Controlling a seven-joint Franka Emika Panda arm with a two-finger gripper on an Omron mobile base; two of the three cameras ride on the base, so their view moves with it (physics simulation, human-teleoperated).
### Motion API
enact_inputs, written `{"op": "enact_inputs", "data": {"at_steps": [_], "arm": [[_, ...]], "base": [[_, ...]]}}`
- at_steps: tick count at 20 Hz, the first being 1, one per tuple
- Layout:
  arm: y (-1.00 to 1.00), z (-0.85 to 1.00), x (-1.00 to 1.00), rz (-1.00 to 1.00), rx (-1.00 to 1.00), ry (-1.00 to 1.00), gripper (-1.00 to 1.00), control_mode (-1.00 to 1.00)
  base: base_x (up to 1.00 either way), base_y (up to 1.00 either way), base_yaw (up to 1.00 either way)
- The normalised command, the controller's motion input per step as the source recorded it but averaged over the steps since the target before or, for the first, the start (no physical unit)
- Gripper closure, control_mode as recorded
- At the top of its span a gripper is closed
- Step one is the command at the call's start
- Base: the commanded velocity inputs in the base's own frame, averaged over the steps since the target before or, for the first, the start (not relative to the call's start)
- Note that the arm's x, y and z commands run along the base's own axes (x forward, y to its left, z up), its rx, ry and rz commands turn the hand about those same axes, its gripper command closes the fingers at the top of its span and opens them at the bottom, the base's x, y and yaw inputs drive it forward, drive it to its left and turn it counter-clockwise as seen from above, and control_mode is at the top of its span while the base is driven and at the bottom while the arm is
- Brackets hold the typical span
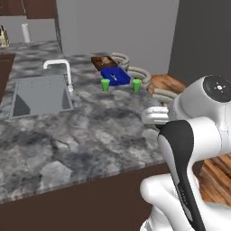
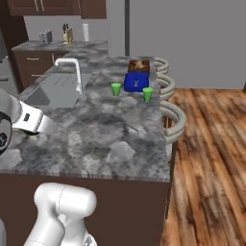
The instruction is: Gather the broccoli and squash from the fridge and place them on a tray on the dining counter. Then gather the chicken drumsticks from the fridge and place them on the other tray.
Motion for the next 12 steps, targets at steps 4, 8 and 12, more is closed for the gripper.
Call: {"op": "enact_inputs", "data": {"at_steps": [4,8,12], "arm": [[0.00,0.00,0.00,0.00,0.00,0.00,1.00,1.00],[0.00,0.00,0.00,0.00,0.00,0.00,1.00,1.00],[0.00,0.00,0.00,0.00,0.00,0.00,1.00,1.00]], "base": [[0.00,-1.00,0.00],[0.07,-1.00,0.00],[0.15,-1.00,0.00]]}}
